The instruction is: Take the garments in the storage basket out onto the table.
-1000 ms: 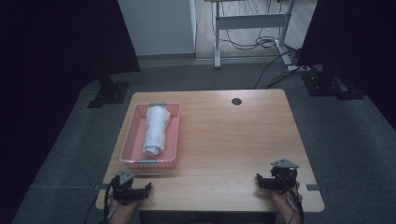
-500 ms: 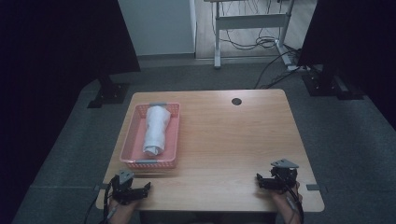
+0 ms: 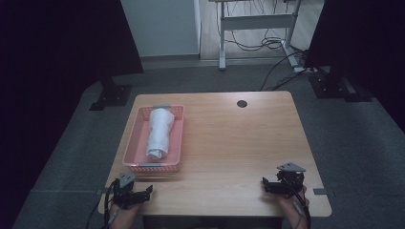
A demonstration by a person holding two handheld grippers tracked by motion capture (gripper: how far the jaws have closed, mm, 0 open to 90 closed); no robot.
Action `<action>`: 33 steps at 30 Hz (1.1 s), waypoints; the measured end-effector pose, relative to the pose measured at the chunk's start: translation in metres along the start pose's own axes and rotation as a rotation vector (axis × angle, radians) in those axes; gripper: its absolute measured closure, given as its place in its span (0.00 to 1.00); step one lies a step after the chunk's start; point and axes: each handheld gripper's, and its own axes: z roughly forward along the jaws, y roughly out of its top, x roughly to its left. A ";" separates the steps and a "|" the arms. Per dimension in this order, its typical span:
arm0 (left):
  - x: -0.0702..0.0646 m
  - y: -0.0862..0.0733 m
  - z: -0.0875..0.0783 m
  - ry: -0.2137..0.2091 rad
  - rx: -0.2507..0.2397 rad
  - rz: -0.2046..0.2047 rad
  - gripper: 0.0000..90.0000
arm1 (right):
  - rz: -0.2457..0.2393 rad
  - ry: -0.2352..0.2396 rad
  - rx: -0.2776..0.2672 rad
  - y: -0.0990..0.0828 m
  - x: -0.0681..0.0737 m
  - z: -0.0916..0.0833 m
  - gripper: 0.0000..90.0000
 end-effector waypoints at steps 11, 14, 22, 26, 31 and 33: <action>-0.005 0.008 -0.007 -0.007 -0.012 0.013 0.07 | -0.001 0.001 0.000 0.000 0.000 0.000 0.01; -0.005 0.010 -0.010 -0.011 -0.018 0.015 0.07 | -0.001 0.001 0.000 0.000 0.000 0.000 0.01; -0.008 0.017 -0.017 -0.020 -0.030 0.017 0.06 | -0.003 0.003 0.001 0.000 0.000 0.000 0.01; -0.010 0.021 -0.021 -0.025 -0.035 0.024 0.06 | -0.002 0.003 0.001 0.000 0.000 0.000 0.01; -0.013 0.026 -0.027 -0.029 -0.041 0.033 0.07 | -0.003 0.003 0.001 0.000 0.000 0.000 0.01; -0.014 0.029 -0.029 -0.030 -0.044 0.036 0.07 | -0.003 0.003 0.001 0.000 0.000 0.000 0.01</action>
